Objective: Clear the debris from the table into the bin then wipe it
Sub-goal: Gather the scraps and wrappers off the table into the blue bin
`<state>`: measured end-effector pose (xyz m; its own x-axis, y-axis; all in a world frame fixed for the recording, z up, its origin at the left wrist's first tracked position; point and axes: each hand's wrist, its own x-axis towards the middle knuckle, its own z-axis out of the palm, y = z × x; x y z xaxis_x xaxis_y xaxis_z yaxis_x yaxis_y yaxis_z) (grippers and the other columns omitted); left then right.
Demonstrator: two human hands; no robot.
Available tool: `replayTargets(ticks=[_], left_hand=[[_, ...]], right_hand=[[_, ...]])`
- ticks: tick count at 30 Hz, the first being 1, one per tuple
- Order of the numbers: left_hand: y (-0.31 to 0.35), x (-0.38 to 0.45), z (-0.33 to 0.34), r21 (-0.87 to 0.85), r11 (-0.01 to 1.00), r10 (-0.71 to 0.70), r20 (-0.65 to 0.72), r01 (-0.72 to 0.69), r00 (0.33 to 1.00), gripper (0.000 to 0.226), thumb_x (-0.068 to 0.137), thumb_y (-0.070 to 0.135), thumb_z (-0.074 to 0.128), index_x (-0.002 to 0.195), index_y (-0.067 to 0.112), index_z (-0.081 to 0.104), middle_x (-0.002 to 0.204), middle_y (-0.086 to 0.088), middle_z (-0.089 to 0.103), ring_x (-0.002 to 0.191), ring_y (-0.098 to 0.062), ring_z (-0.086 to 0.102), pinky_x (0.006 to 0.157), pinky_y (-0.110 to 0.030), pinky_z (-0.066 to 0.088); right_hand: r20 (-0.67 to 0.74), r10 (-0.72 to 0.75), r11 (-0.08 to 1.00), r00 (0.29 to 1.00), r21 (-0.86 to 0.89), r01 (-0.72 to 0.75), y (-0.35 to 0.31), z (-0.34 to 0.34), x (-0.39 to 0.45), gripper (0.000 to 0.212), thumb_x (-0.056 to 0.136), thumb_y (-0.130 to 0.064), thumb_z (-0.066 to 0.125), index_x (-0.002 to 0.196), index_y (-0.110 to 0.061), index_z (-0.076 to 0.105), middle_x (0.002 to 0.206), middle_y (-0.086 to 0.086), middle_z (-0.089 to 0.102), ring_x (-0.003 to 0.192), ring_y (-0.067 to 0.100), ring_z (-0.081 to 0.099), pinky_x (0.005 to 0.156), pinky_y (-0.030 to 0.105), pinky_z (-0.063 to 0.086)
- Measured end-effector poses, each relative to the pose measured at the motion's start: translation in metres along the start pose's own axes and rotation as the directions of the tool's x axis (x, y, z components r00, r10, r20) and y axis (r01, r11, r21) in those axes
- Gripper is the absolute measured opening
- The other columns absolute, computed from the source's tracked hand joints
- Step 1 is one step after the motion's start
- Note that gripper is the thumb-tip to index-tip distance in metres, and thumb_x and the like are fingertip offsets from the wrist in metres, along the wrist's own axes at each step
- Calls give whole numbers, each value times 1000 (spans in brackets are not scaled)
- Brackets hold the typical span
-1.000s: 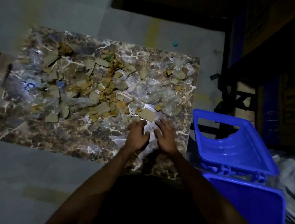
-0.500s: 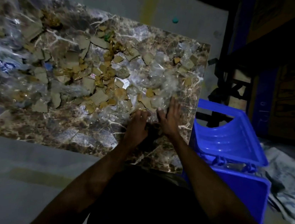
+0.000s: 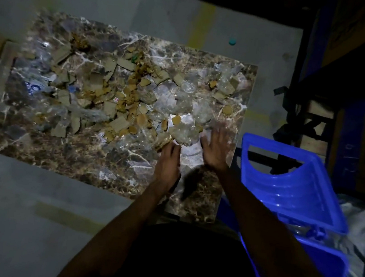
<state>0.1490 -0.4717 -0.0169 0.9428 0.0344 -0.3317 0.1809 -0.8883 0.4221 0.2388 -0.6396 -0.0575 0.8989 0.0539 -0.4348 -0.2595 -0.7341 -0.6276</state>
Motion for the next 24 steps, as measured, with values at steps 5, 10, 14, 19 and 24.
replayTargets(ticks=[5,10,14,19,24], left_hand=[[14,-5,-3,-81,994,-73,-10,72,997,78,71,-7,64,147,2,47,153,-18,41,138,-35,40,109,-40,40],[20,-7,-7,-84,985,-144,62,149,988,88,72,4,76,152,5,41,159,-16,33,141,-37,38,112,-41,40],[24,-7,-5,-85,989,-113,49,117,992,88,77,7,71,155,8,32,158,-14,30,138,-38,39,102,-41,46],[24,-9,-1,-18,988,-149,84,151,985,102,78,25,87,157,7,24,164,-14,20,138,-39,43,103,-46,50],[25,-1,5,94,978,-193,97,184,976,107,72,16,87,157,6,22,163,-14,20,131,-38,48,84,-43,54]], right_hand=[[167,-143,988,976,-27,150,-9,12,-14,64,107,-61,30,164,-42,8,171,-17,-11,150,14,-34,116,59,-24],[-95,-162,928,982,324,184,7,-24,-12,67,104,-65,32,146,-17,51,157,8,44,150,28,33,121,55,29],[-136,-59,988,989,131,77,16,-41,22,74,105,-61,32,163,-17,24,172,5,15,159,21,10,128,52,12],[55,-123,990,991,-59,126,7,-19,32,84,99,-75,25,164,-33,-7,171,-3,-22,157,26,-22,124,59,-11],[222,-225,970,949,-37,239,16,-17,33,78,98,-79,24,164,-39,9,172,-14,-7,160,21,-8,126,61,5]])
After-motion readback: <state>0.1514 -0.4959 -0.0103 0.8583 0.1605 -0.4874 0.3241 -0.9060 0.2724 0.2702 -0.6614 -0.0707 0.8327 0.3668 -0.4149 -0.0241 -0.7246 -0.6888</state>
